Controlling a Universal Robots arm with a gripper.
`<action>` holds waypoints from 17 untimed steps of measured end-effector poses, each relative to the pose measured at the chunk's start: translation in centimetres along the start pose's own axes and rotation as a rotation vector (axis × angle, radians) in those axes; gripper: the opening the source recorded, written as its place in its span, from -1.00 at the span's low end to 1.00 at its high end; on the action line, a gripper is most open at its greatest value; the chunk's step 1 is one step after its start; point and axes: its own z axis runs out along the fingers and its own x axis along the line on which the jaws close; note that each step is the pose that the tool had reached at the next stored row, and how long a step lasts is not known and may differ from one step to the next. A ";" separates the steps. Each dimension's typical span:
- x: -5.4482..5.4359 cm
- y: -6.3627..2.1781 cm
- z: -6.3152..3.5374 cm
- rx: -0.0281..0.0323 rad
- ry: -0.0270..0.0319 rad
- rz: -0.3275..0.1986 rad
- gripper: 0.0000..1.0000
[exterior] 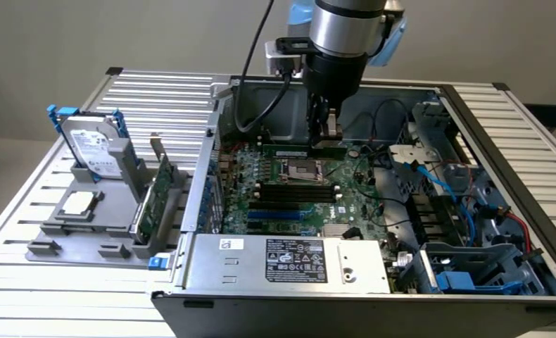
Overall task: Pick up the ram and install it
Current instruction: 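Pick up the ram and move it above insertion slot, then insert the ram into the slot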
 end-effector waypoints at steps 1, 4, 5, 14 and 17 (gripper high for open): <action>0.0 0.00 0.00 0.0000 0.0001 0.000 -0.73; 0.0 0.00 0.00 0.0000 0.0000 0.000 -0.73; 0.0 0.00 0.00 0.0000 0.0000 0.000 -0.73; 0.1 0.02 0.23 0.0009 -0.0006 0.000 -0.73; 0.3 0.15 0.78 0.0012 -0.0006 0.000 -0.73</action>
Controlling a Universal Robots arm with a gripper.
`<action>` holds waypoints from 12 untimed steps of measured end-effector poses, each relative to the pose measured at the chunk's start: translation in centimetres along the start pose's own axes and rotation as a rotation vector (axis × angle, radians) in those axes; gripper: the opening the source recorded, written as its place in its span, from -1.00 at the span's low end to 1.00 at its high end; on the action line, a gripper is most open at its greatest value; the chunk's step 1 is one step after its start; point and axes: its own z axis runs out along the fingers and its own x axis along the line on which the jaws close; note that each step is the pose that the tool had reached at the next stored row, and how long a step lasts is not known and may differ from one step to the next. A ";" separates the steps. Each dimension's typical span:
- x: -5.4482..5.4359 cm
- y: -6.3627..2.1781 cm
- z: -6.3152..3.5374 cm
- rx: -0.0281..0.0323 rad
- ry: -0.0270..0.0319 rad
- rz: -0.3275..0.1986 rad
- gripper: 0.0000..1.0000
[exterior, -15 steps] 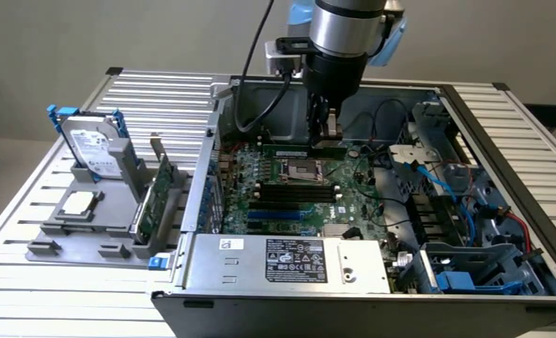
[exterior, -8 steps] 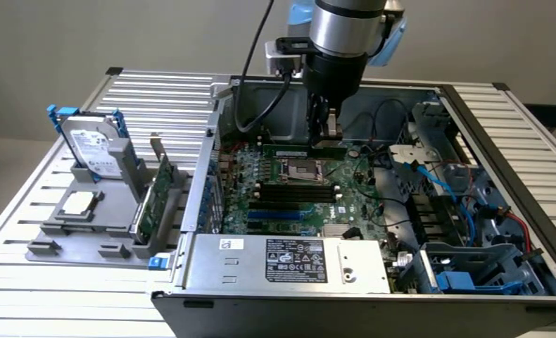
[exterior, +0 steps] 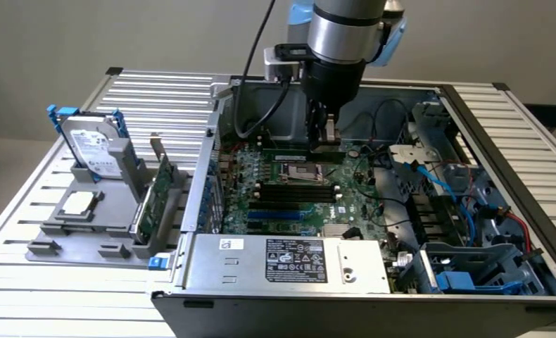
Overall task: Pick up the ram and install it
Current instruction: 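Insert the ram into the slot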
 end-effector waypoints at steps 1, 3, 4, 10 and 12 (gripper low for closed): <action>0.1 0.04 0.20 0.0000 0.0001 0.000 -0.73; 0.3 0.11 0.56 0.0000 0.0001 0.001 -0.73; 0.3 0.12 0.74 0.0000 0.0000 0.001 -0.73; 0.5 0.09 1.84 0.0000 -0.0001 0.001 -0.73; 0.5 0.08 2.20 -0.0001 0.0000 0.001 -0.73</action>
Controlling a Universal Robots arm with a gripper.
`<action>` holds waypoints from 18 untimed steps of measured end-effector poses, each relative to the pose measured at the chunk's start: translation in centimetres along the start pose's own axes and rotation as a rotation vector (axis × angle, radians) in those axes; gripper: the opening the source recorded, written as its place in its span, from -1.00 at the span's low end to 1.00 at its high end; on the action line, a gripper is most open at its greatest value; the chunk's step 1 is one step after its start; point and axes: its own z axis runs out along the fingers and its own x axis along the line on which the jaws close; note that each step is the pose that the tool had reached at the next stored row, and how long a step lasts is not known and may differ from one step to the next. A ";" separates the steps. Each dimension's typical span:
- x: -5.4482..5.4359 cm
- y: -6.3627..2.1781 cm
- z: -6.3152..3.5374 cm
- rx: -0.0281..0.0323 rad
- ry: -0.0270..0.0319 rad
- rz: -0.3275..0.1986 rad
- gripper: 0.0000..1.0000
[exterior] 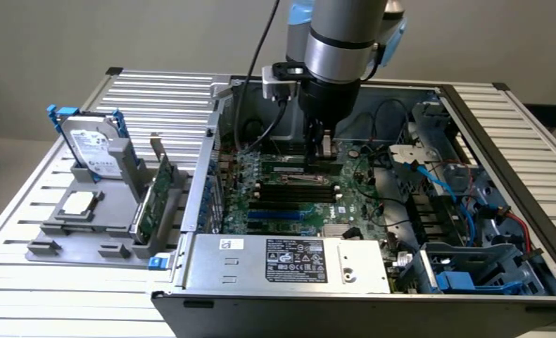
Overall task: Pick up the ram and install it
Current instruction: 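Insert the ram into the slot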
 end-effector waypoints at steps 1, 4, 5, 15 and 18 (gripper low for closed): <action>0.0 -0.01 0.18 0.0000 0.0001 0.000 -0.73; 0.0 -0.04 0.74 0.0001 -0.0001 0.000 -0.73; 0.0 -0.04 0.91 0.0000 0.0000 0.000 -0.73; 0.0 -0.13 2.73 0.0000 0.0000 0.000 -0.73; 0.0 -0.15 3.26 0.0000 0.0000 0.000 -0.73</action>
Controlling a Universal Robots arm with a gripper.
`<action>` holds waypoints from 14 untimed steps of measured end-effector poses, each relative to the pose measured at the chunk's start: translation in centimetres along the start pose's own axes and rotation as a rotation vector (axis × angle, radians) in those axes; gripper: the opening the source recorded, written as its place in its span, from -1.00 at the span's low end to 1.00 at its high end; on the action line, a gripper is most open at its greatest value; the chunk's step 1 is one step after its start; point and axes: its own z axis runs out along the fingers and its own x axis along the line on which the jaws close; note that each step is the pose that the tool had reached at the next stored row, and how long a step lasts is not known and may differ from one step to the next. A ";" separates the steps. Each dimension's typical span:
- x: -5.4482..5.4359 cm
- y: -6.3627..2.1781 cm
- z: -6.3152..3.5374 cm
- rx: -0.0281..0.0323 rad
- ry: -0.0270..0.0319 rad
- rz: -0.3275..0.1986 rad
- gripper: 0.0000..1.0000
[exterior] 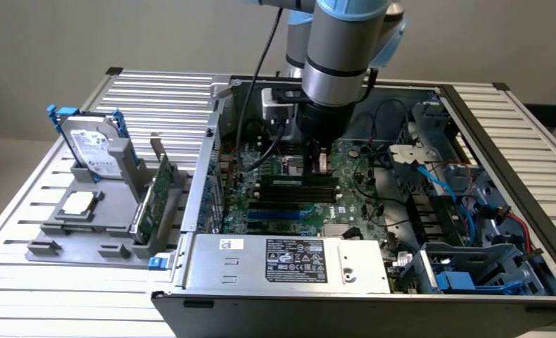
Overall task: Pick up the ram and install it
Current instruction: 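Insert the ram into the slot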
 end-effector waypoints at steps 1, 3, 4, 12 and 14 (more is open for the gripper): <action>0.0 -0.01 0.19 0.0000 0.0000 0.000 -0.73; 0.1 -0.02 0.56 0.0000 0.0000 0.000 -0.73; 0.1 -0.03 0.74 0.0000 0.0000 0.000 -0.73; 0.4 -0.11 1.04 -0.0010 -0.0006 0.000 -0.73; 0.5 -0.18 1.08 -0.0010 -0.0007 0.000 -0.73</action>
